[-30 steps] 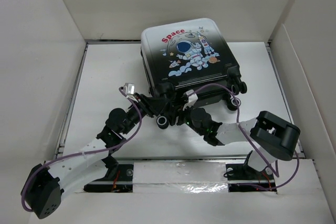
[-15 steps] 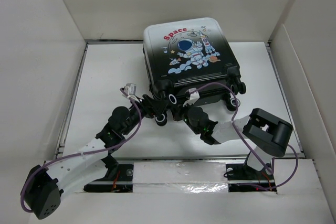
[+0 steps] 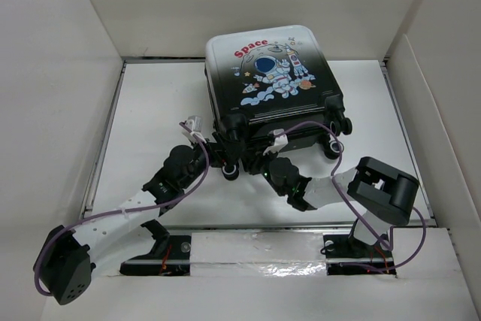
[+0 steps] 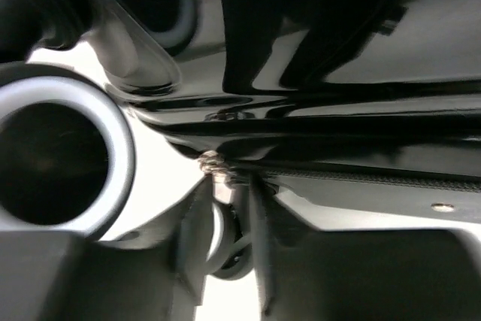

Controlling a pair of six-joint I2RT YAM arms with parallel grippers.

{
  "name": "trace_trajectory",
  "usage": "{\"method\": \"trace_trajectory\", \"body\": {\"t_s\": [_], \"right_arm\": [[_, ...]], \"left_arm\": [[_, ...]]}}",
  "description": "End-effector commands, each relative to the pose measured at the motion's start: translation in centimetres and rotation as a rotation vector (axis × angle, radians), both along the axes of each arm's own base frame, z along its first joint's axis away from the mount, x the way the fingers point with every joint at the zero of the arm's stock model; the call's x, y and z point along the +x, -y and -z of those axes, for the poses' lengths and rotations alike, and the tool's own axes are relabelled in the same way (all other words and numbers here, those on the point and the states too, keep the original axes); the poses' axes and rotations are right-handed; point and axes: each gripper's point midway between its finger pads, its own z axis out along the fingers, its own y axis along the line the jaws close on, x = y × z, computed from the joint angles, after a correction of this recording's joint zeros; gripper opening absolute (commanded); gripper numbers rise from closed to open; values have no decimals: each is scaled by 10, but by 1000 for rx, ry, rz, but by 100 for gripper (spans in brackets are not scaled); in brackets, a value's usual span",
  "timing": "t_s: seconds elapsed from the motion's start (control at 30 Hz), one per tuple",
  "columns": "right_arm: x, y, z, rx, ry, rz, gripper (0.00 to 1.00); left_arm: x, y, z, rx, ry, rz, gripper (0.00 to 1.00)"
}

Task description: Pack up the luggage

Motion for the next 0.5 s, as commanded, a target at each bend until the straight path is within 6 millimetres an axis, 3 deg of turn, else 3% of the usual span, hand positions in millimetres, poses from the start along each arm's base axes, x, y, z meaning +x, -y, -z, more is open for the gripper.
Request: {"method": "trace_trajectory", "body": {"t_s": [0.0, 0.07, 0.23, 0.47], "right_arm": [[-5, -4, -29, 117, 59, 20, 40], [-5, -2, -25, 126, 54, 24, 48], [-13, 1, -19, 120, 51, 9, 54], [-25, 11, -11, 84, 37, 5, 71]], "left_arm": [[6, 10, -42, -66, 88, 19, 84], [8, 12, -46, -71, 94, 20, 84], [15, 19, -42, -72, 75, 19, 83], [19, 34, -37, -71, 42, 37, 83]]}}
